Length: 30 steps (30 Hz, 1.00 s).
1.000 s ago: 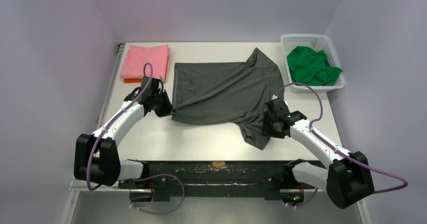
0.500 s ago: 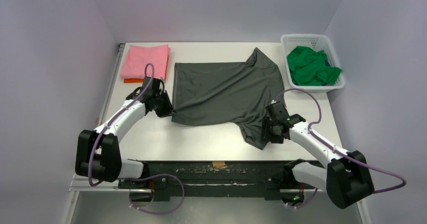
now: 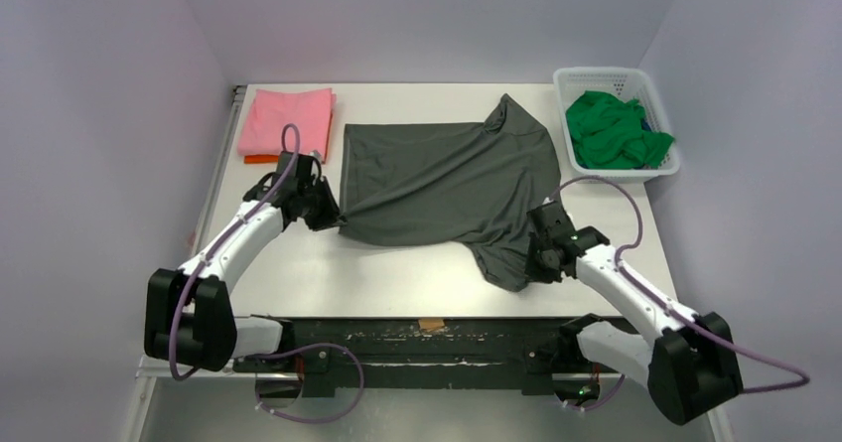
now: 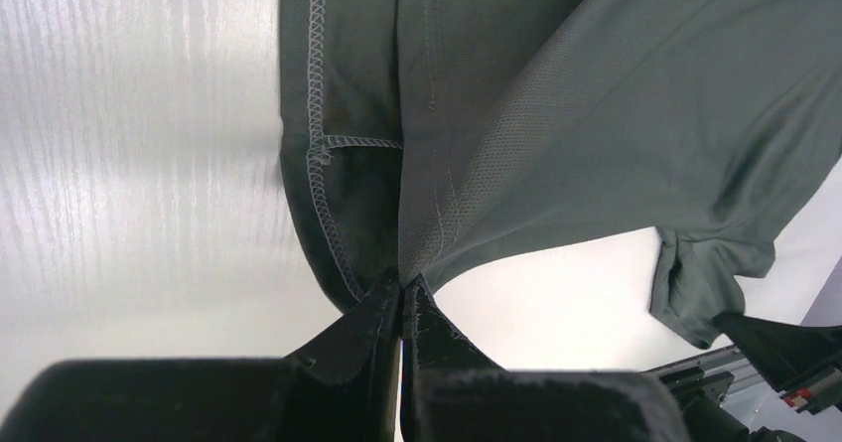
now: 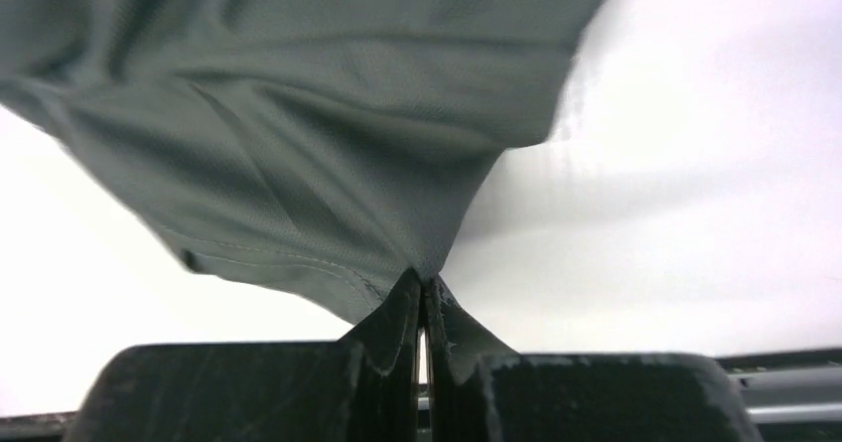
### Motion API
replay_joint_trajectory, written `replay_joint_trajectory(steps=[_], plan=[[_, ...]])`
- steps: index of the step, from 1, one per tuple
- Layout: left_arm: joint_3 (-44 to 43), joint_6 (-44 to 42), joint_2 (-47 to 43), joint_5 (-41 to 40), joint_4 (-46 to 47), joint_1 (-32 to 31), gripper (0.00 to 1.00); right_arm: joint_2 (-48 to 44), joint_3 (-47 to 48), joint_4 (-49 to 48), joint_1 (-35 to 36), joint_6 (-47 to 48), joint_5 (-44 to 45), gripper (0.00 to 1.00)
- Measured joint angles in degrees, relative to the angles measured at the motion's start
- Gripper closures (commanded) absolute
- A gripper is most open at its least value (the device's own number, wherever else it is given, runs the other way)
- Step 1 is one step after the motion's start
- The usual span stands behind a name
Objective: Fold and stack the t-shirts
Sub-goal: Flatten out the tshirt
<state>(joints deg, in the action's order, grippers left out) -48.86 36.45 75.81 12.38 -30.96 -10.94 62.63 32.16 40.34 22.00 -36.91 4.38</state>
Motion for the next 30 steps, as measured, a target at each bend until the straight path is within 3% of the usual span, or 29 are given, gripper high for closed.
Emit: replay_joint_trajectory(steps=[4,13,24,30], plan=[[-0.11,0.02,-5.29,0.20,-0.70,0.00,1.00,-8.70,7.87,6.43,0.00,-0.20,6.62,1.00],[-9.14,-0.09,-20.94,-2.05,-8.24,0.09,1.00,-24.92,29.27,7.10,0.00,1.36,17.88,1.00],[-18.80,-0.02,-29.49,-3.78,-15.98,0.44,1.00,-26.58,46.29,8.57,0.00,8.13,19.63,1.00],[-20.41,-0.02,-27.45,-2.95,-15.69,0.44,1.00,-26.99,44.89,8.09,0.00,9.14,18.95,1.00]])
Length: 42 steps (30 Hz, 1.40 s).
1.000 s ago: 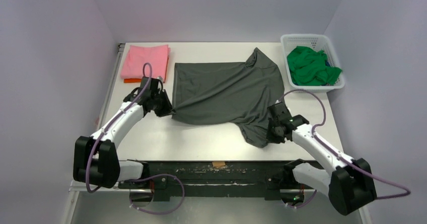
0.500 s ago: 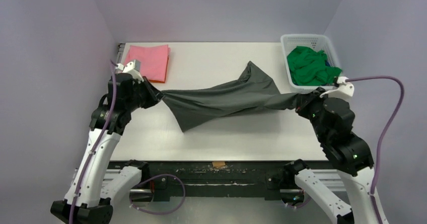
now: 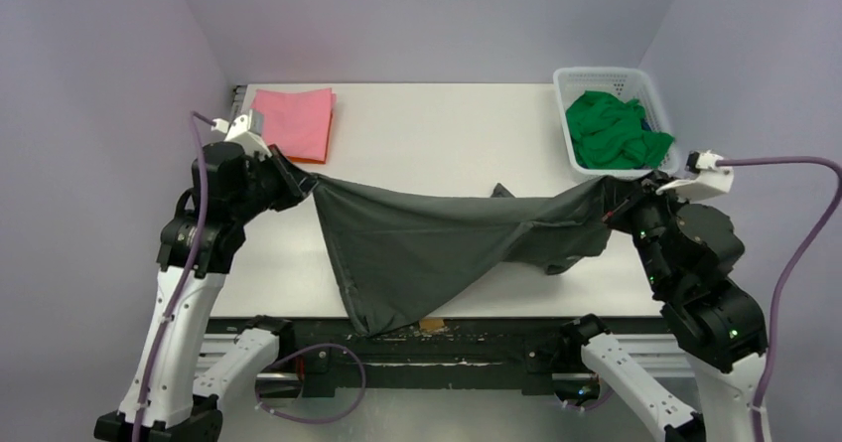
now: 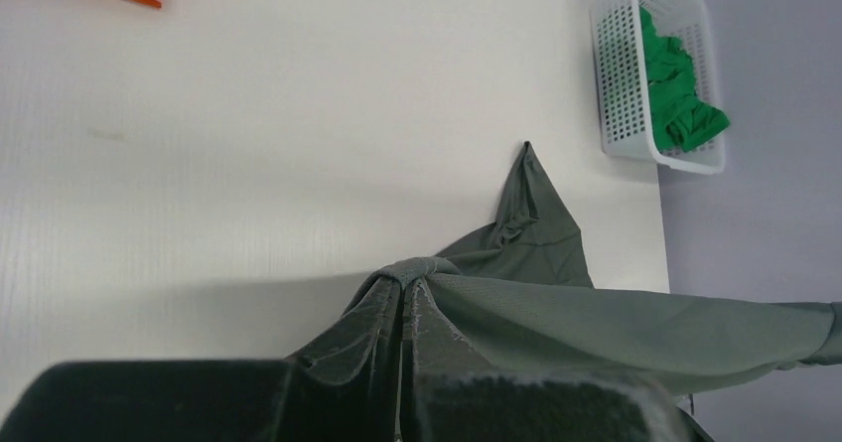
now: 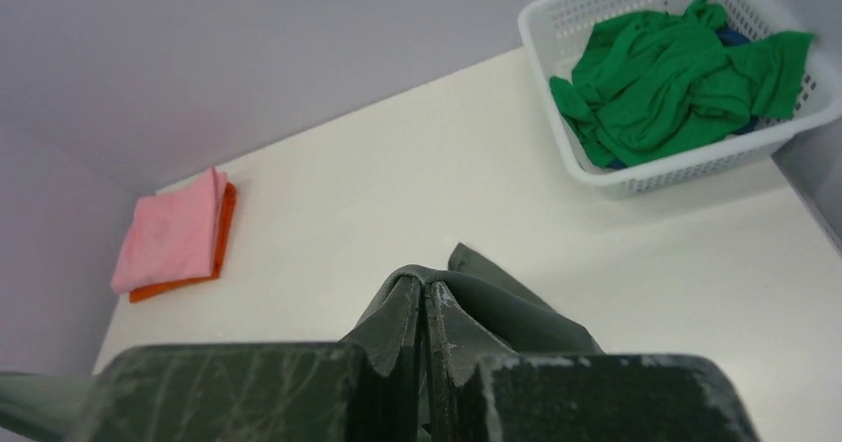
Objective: Fold and stack the t-shirts
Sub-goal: Flatten out the tshirt
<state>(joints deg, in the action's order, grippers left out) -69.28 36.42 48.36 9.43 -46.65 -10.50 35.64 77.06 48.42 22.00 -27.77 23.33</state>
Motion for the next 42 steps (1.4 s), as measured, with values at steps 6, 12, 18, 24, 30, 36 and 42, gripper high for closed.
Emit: replay_joint_trajectory(steps=[6,12,18,24,30,36,42], plan=[[4.02,0.00,12.07,2.43,5.09,0.00,1.00,3.41,-10.38,-0.37,0.00,-0.59,1.86,1.00],[3.43,-0.24,36.09,4.13,9.38,0.02,0.87,16.87,-19.41,-2.32,-0.04,-1.99,6.88,1.00],[-1.20,-0.74,52.87,6.08,10.60,0.02,0.55,25.59,-21.05,-4.92,-2.23,-2.05,8.81,1.00],[-0.39,-1.29,53.37,6.29,11.76,0.02,0.52,26.77,-21.33,-6.86,-3.50,-1.79,9.18,1.00],[10.58,-1.03,46.64,8.41,13.20,-0.63,0.53,27.15,-21.57,-7.41,-3.72,-1.70,9.33,1.00],[16.00,-0.42,41.05,7.13,12.70,-3.41,0.55,28.59,-21.79,-7.67,-3.76,-1.55,9.75,1.00],[16.55,0.33,42.80,7.96,14.38,-4.35,0.59,28.55,-22.14,-7.78,-4.02,-1.49,9.77,1.00]])
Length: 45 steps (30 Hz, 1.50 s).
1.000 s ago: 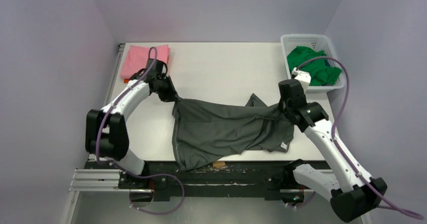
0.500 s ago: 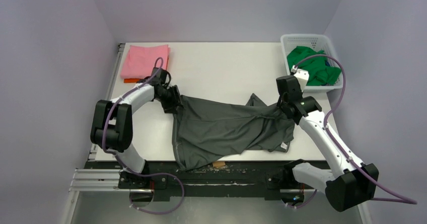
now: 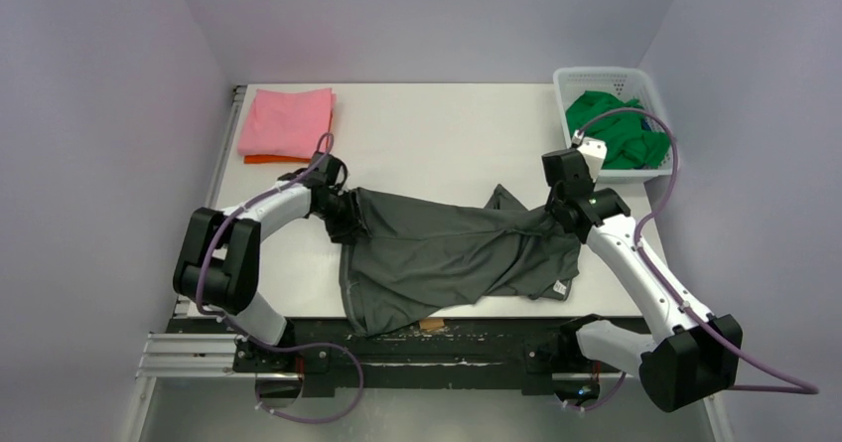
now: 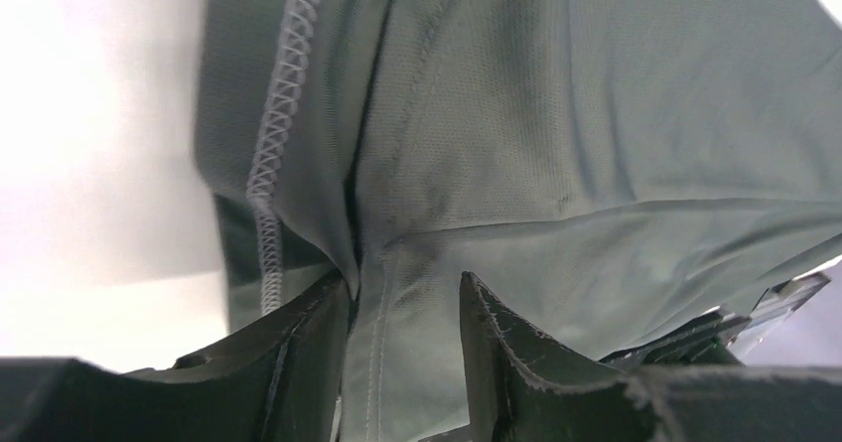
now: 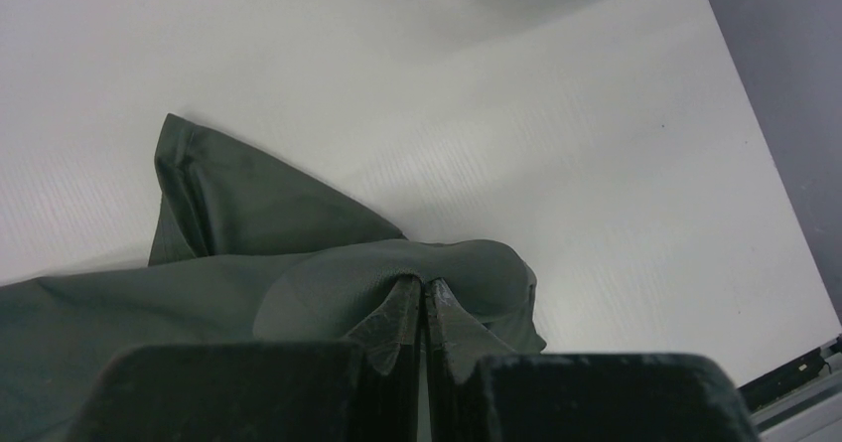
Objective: Fold and stack the t-shirts
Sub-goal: Flatten out the tshirt
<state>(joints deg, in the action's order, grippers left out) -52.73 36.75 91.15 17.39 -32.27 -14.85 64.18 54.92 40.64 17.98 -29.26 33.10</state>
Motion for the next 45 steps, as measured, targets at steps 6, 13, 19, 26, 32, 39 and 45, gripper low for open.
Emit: replay_joint_trajectory(steps=[6,13,19,26,32,39,45], plan=[[-1.07,0.66,3.52,3.93,1.57,-3.23,0.59,-0.11,-0.13,-0.07,-0.13,0.24,0.00,1.00],[-3.87,2.38,3.69,8.24,5.77,-7.23,0.59,-0.61,-0.74,-0.50,-0.42,0.42,-0.02,1.00],[-5.20,2.69,3.76,5.73,4.87,-9.97,0.60,-0.61,-0.83,-0.94,-0.42,0.70,-0.04,1.00],[-7.21,2.45,4.61,-8.02,-3.65,-6.21,0.61,-0.61,-0.87,-0.94,-0.74,0.83,0.42,1.00],[-5.81,2.43,4.24,-11.80,-5.57,0.94,0.58,-0.61,-0.94,-0.90,-1.11,0.87,0.46,1.00],[-5.90,1.60,-0.33,-8.66,-4.94,0.46,0.54,-0.59,-0.94,-0.85,-1.18,1.05,0.59,1.00],[-6.71,1.42,-1.81,-6.14,-3.87,-0.96,0.52,-0.61,-0.94,-0.87,-1.36,1.20,0.83,1.00]])
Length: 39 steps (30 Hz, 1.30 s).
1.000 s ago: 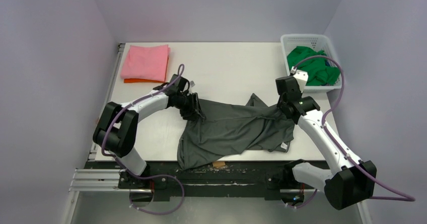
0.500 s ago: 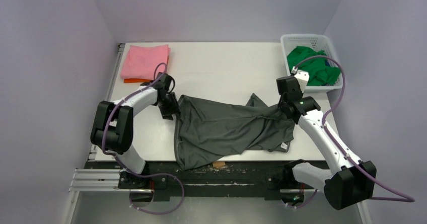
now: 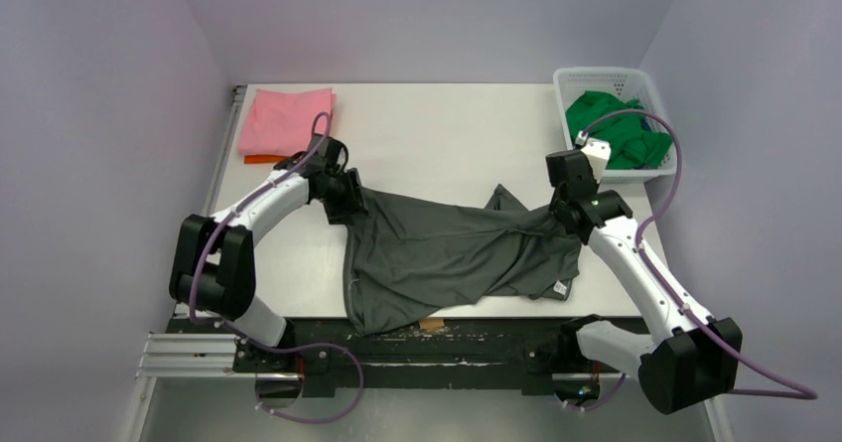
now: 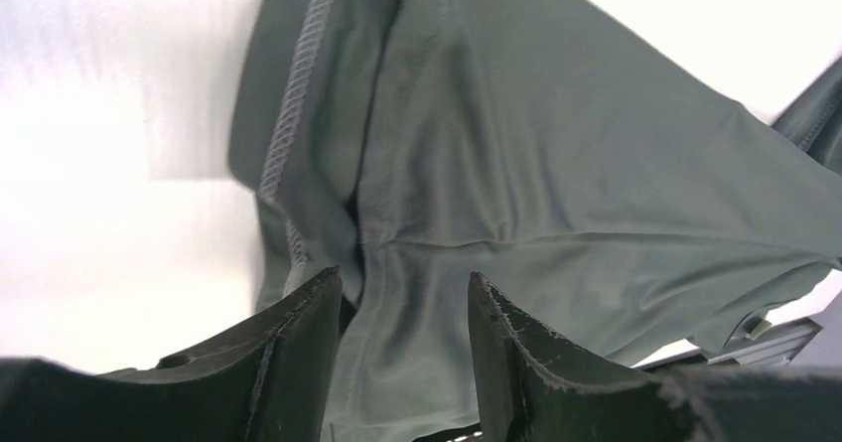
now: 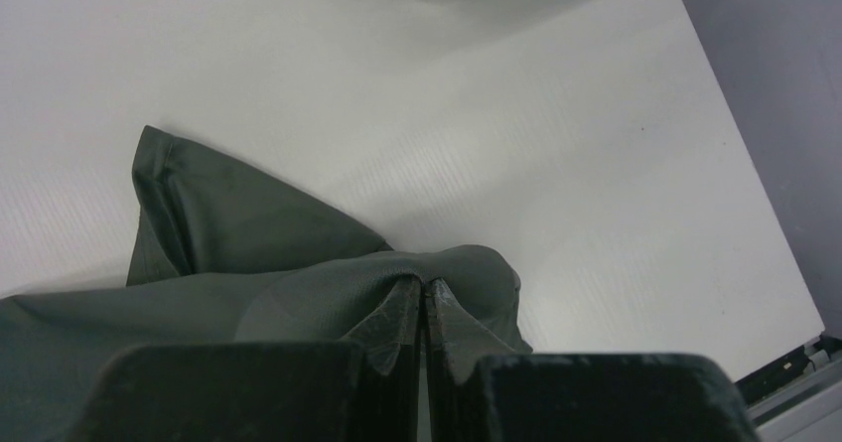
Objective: Fold and stack the t-shirts
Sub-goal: Flatten out the tshirt
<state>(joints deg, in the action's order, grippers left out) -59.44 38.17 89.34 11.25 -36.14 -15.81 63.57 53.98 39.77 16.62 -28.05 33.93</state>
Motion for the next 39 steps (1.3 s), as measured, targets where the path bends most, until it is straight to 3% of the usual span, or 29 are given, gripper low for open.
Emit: replay_joint_trajectory(steps=[12,20,35,39], plan=[[-3.56,-1.49,11.02,2.27,1.22,-2.01,0.55,0.55,0.00,0.00,-0.37,0.09,0.02,1.00],[-3.48,-1.64,11.30,0.68,-0.13,-2.29,0.56,0.83,0.00,-0.04,-0.57,0.11,-0.02,1.00],[-3.56,-1.77,13.94,13.09,5.40,-6.25,0.59,1.64,0.00,-0.22,-0.94,0.28,-0.17,1.00],[-3.56,-1.77,13.49,12.50,5.60,-6.25,0.60,1.64,0.00,-0.24,-0.94,0.28,-0.22,1.00]])
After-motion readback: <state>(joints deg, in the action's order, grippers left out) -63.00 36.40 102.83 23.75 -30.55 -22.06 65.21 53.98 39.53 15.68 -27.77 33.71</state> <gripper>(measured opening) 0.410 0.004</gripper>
